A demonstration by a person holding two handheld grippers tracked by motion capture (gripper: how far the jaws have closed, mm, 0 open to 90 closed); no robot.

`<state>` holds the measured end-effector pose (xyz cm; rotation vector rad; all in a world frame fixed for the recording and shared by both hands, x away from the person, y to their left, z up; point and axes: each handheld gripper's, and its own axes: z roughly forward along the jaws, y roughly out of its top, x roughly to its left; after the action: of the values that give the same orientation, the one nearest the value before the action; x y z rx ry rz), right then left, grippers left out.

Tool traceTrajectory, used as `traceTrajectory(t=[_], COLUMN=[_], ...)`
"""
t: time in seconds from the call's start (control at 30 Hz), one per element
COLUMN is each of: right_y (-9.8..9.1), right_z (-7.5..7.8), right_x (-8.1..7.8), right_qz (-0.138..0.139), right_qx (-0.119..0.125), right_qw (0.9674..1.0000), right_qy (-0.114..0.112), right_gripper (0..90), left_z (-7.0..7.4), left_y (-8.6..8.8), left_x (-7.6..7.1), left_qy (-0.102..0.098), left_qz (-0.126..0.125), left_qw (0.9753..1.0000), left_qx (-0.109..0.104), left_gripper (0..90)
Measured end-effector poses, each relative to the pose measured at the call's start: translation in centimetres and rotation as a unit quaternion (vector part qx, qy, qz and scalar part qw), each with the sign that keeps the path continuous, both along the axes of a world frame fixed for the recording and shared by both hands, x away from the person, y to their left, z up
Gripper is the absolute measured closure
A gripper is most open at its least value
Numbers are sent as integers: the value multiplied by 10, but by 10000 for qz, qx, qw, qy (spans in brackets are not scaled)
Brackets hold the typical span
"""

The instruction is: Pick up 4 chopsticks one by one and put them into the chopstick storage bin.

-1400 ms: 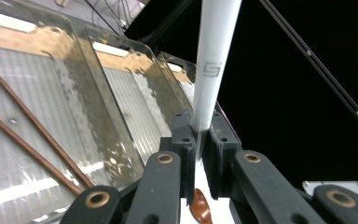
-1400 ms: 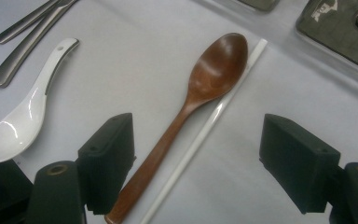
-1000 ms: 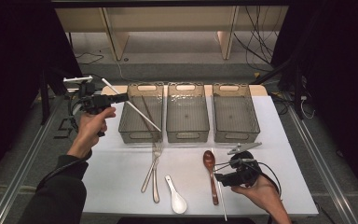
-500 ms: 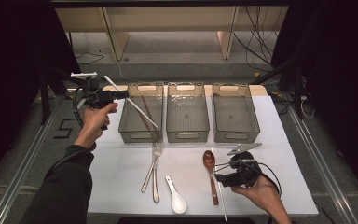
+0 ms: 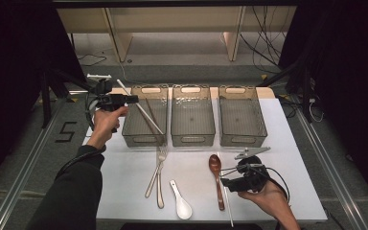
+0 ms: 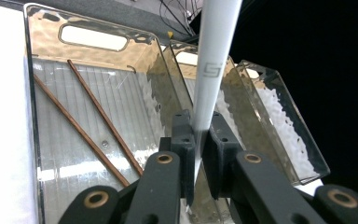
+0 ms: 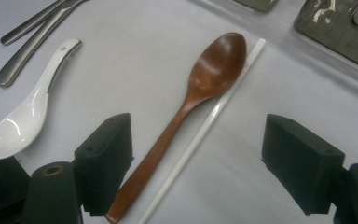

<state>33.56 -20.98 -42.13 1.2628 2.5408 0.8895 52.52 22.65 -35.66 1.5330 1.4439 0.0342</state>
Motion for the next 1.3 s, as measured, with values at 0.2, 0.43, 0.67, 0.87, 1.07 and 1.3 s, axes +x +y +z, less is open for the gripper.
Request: traceTrajectory(t=[0.2,0.43,0.67,0.87,1.07,1.3], right_y=[0,0,0,0,0,0], right_z=[0,0,-1,0,0,0], right_x=[0,0,0,0,0,0], right_qz=[10,24,40,49,50,71], right_qx=[1,2,-2,3,3,1], right_qw=[10000,10000,10000,10000,10000,10000], right_qy=[-6,-4,3,-19,-17,-2], right_gripper=[254,255,256,256,256,257], left_z=[-6,-14,-18,-21,-22,-23], left_y=[-6,-10,-17,-22,-23,-27], left_x=[3,7,9,11,12,17], left_qy=[98,200,300,352,350,488], left_qz=[-57,-92,-187,-222,-184,-89], left_qw=[9999,9997,9992,9988,9987,9977], left_qx=[80,147,194,275,322,468], left_gripper=[829,827,826,825,817,615])
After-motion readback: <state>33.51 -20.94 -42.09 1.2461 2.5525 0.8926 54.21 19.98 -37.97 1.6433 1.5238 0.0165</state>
